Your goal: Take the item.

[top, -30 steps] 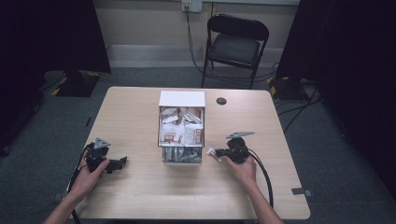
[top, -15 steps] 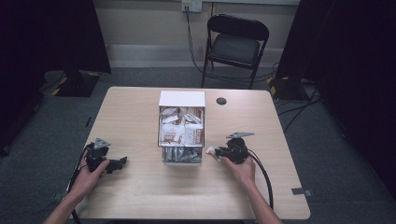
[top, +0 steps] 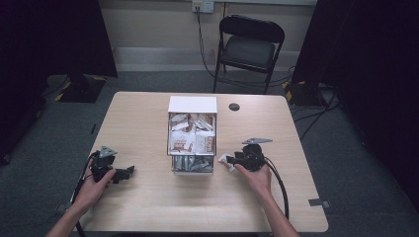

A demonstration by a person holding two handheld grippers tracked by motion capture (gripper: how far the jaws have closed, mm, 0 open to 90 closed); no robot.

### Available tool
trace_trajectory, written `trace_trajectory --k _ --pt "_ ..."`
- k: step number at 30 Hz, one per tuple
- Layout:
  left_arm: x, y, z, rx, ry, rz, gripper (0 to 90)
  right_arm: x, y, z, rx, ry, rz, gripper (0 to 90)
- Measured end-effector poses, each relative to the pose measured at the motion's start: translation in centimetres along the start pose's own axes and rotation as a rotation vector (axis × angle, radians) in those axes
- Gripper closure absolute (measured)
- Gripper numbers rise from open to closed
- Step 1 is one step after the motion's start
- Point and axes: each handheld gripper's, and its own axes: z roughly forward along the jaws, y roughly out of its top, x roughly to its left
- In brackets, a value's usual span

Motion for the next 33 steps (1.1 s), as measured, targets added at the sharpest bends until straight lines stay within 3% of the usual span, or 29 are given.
trace_trajectory --k 2,9,13,19,33 --pt "0.0 0.0 0.0 0.000 0.000 0.000 0.0 0.0 0.0 -0.1 -0.019 0.012 -0.005 41.5" --pt "0.0 0.0 0.0 0.000 0.000 0.000 0.0 0.1 0.5 -0.8 -0.048 -0.027 0.020 21.0" --pt "0.0 0.0 0.0 0.000 0.000 0.000 0.0 -0.2 0.8 -1.8 -0.078 -0.037 0.043 17.5" --pt "0.0 0.0 0.0 0.000 0.000 0.000 0.0 -0.4 1.0 -3.5 -0.119 -0.046 0.037 15.1" --pt "0.0 0.0 0.0 0.000 0.000 -0.001 0.0 -0.6 0.7 -7.3 -0.144 -0.109 0.031 15.2"
